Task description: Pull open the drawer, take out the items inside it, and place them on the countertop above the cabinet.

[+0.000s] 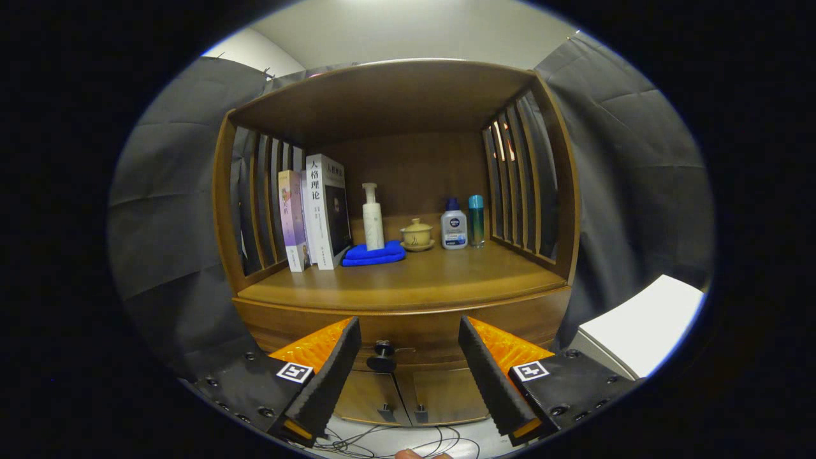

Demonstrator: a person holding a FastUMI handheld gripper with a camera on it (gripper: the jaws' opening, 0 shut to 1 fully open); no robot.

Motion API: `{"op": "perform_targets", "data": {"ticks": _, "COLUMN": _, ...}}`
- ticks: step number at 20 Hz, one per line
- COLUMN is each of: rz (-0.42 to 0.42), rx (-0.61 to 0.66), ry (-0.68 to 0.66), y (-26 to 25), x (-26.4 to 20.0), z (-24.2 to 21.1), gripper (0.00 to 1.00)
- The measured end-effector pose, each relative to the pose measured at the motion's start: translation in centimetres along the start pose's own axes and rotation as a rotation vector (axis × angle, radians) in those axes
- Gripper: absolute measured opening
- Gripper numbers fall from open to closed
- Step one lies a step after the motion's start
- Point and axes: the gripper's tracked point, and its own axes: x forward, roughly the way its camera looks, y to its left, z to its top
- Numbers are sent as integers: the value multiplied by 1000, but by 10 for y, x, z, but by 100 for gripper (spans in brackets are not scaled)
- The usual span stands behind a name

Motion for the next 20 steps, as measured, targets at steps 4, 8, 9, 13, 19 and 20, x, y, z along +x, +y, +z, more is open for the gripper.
{"op": "perform_targets", "data": {"ticks": 4, "rz": 17, "rx": -22, "ry": 36, "y": 6, "x": 22, "z": -31, "gripper": 98}}
{"op": "perform_targets", "data": {"ticks": 8, "rz": 20, "rx": -60, "ry": 46, "y": 12, "x": 37, "z": -51, "gripper": 98}}
{"op": "perform_targets", "data": {"ticks": 9, "rz": 16, "rx": -67, "ry": 52, "y": 12, "x": 41, "z": -57, "gripper": 98}}
{"op": "perform_targets", "data": {"ticks": 13, "rz": 22, "rx": -47, "ry": 89, "y": 20, "x": 55, "z": -80, "gripper": 98}}
{"op": "perform_targets", "data": {"ticks": 19, "rz": 11, "rx": -55, "ry": 119, "y": 20, "x": 81, "z": -99, "gripper": 98}}
{"op": "perform_targets", "data": {"ticks": 20, "rz": 13, "rx": -57, "ry": 120, "y": 21, "x": 85, "z": -100, "gripper": 98}}
